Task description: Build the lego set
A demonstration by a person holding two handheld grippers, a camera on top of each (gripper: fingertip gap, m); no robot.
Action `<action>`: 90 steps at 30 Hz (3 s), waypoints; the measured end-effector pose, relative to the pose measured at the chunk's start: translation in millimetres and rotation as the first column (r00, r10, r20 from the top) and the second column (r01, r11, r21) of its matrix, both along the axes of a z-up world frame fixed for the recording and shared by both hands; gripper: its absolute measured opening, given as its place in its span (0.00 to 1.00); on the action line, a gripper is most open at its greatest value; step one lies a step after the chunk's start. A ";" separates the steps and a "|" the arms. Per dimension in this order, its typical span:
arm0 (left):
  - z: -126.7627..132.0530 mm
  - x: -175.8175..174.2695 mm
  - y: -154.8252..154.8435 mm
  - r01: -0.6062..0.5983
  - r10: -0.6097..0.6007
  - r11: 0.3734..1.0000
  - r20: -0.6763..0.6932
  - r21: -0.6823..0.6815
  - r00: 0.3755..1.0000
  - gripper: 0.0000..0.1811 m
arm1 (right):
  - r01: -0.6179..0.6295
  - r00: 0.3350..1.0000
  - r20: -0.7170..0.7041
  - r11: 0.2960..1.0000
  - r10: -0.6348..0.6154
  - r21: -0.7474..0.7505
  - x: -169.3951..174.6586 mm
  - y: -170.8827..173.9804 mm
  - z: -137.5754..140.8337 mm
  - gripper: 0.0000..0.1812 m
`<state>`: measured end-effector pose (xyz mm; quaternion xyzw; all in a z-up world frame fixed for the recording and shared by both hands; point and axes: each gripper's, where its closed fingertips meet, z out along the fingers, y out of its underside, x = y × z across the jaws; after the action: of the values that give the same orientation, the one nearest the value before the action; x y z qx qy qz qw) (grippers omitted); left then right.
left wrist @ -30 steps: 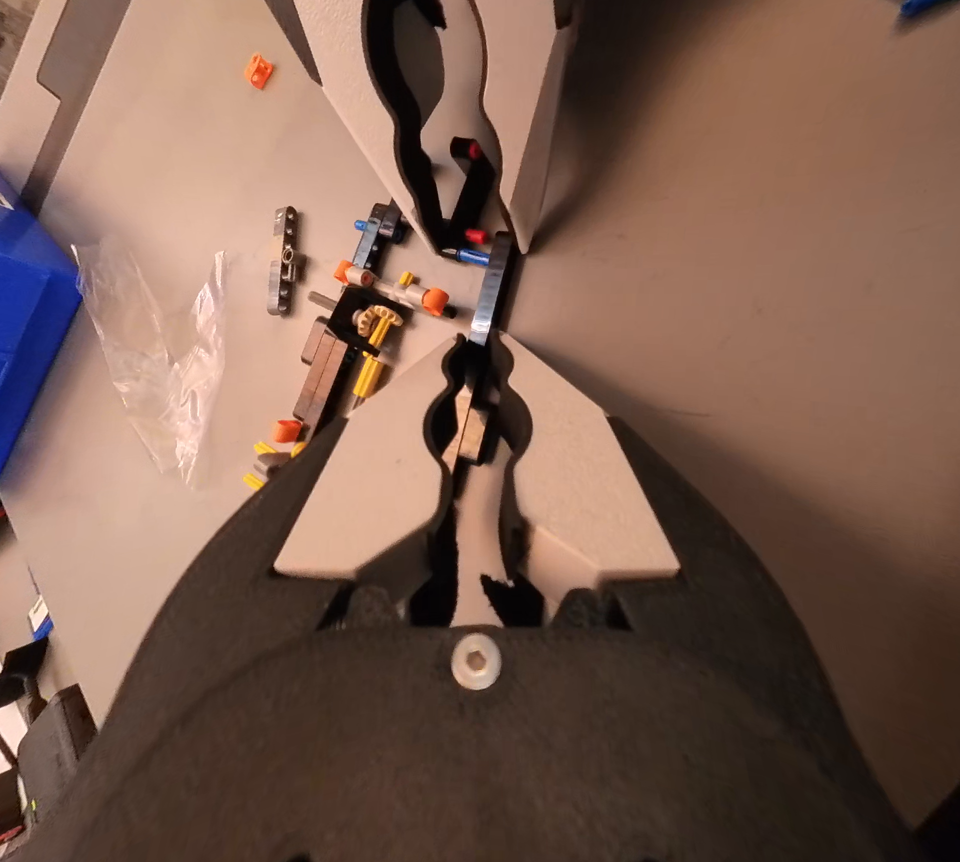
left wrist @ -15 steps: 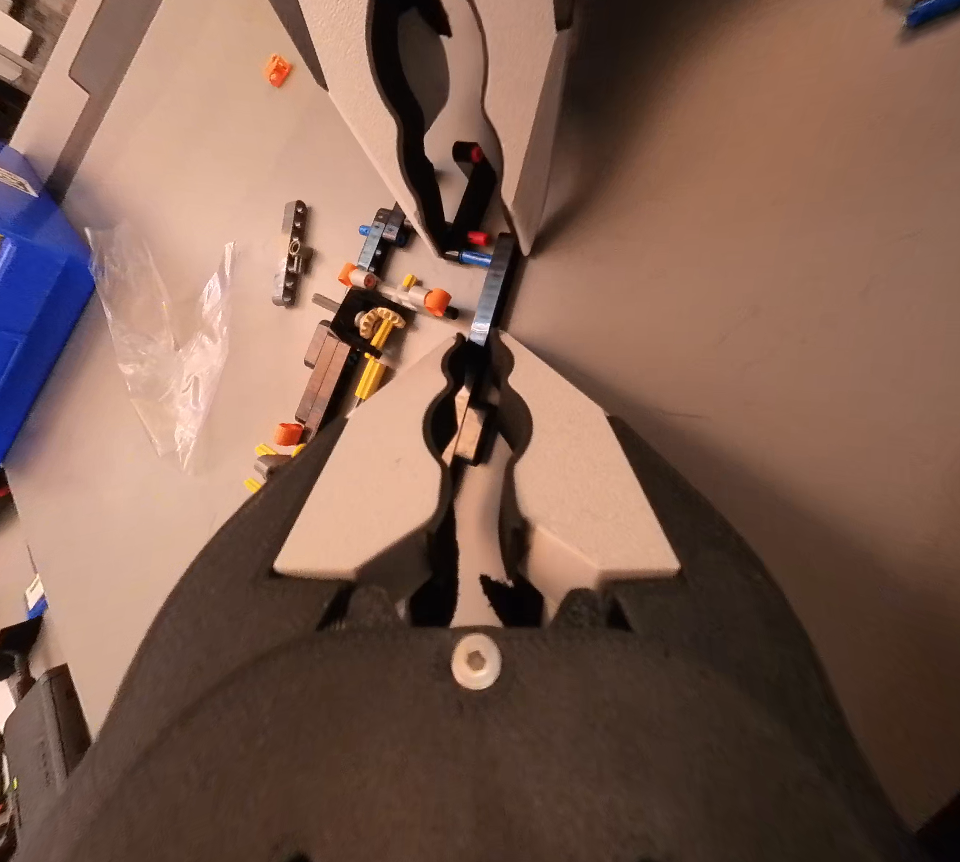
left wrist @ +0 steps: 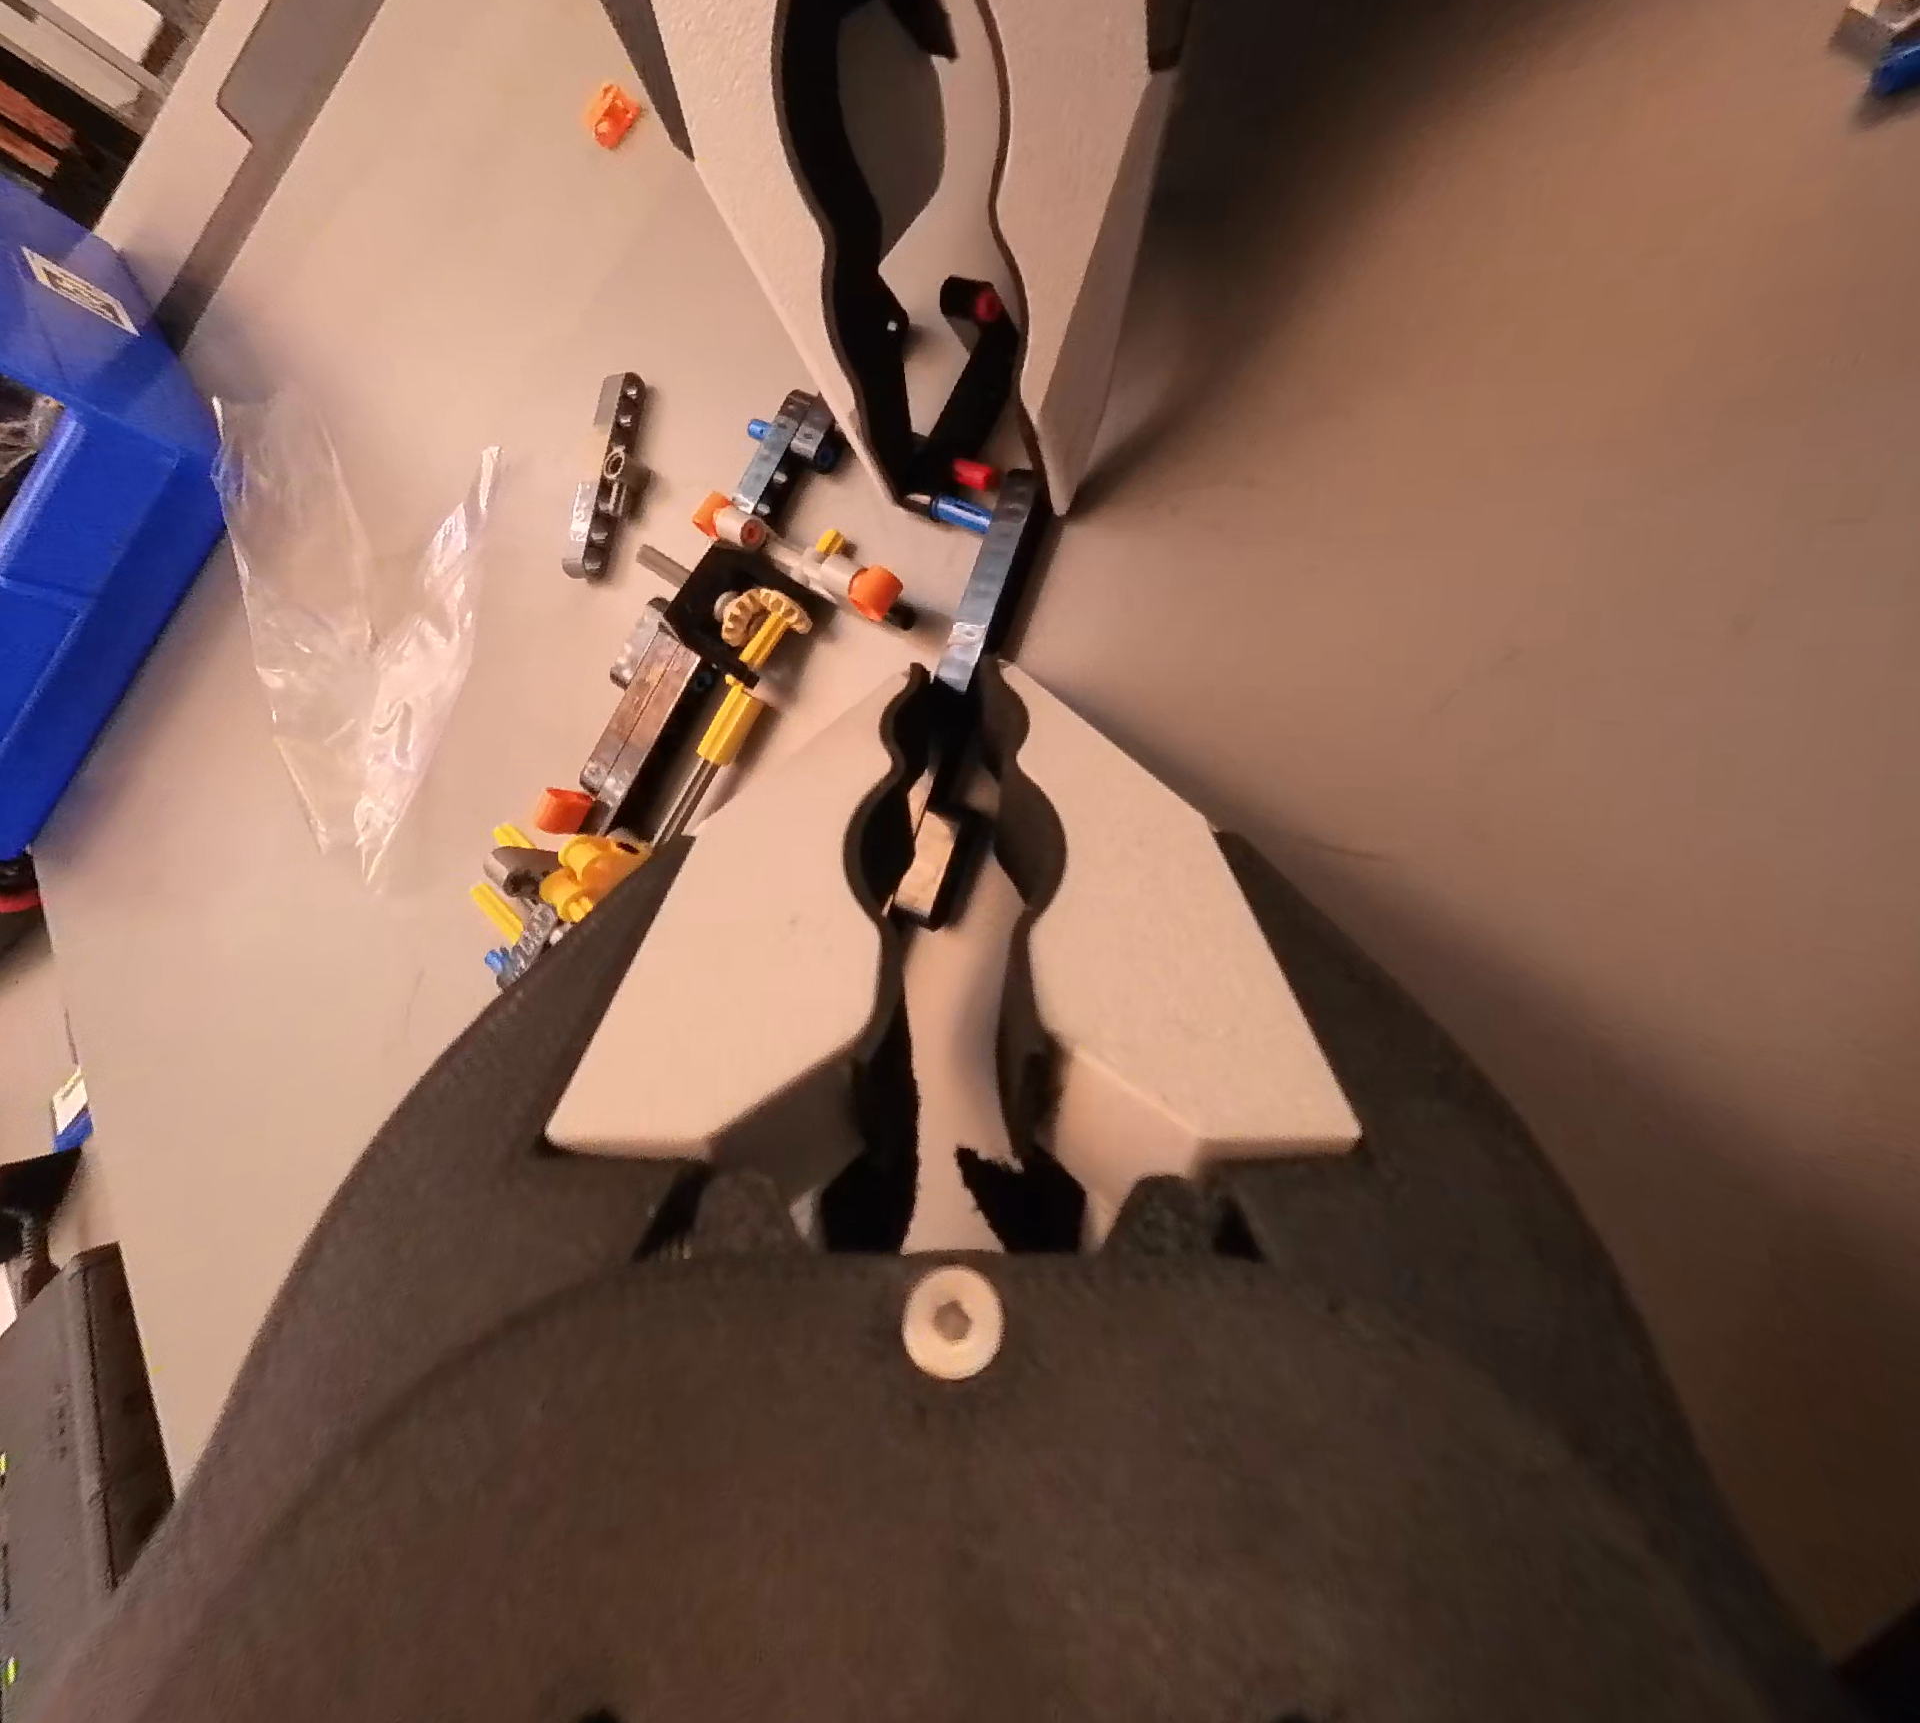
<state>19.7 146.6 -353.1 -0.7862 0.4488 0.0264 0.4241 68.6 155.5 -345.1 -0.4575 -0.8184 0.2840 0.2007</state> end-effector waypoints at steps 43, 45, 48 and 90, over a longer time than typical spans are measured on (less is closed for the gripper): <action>24.1 -37.9 1.6 0.043 -0.045 0.998 -0.069 -0.038 0.997 0.39 | 0.255 0.966 -0.044 0.967 -0.254 0.013 -18.5 21.3 13.2 0.34; 21.6 -39.9 0.4 0.074 -0.082 0.993 -0.081 -0.096 0.993 0.46 | 0.260 0.966 -0.005 0.965 -0.260 0.022 -20.3 26.2 6.0 0.39; 22.6 -37.0 4.8 0.125 -0.140 0.979 -0.090 -0.159 0.986 0.54 | 0.244 0.969 0.038 0.970 -0.244 -0.002 -23.9 25.3 -3.8 0.43; -8.3 -82.9 -13.0 0.119 -0.085 0.869 0.091 -0.481 0.992 0.58 | 0.181 0.983 0.047 0.983 -0.179 -0.032 -20.6 28.7 2.3 0.37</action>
<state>-63.2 133.6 -361.4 -0.8431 0.4673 -0.1358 0.2289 47.9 184.2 -342.8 -0.5392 -0.7726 0.2693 0.1995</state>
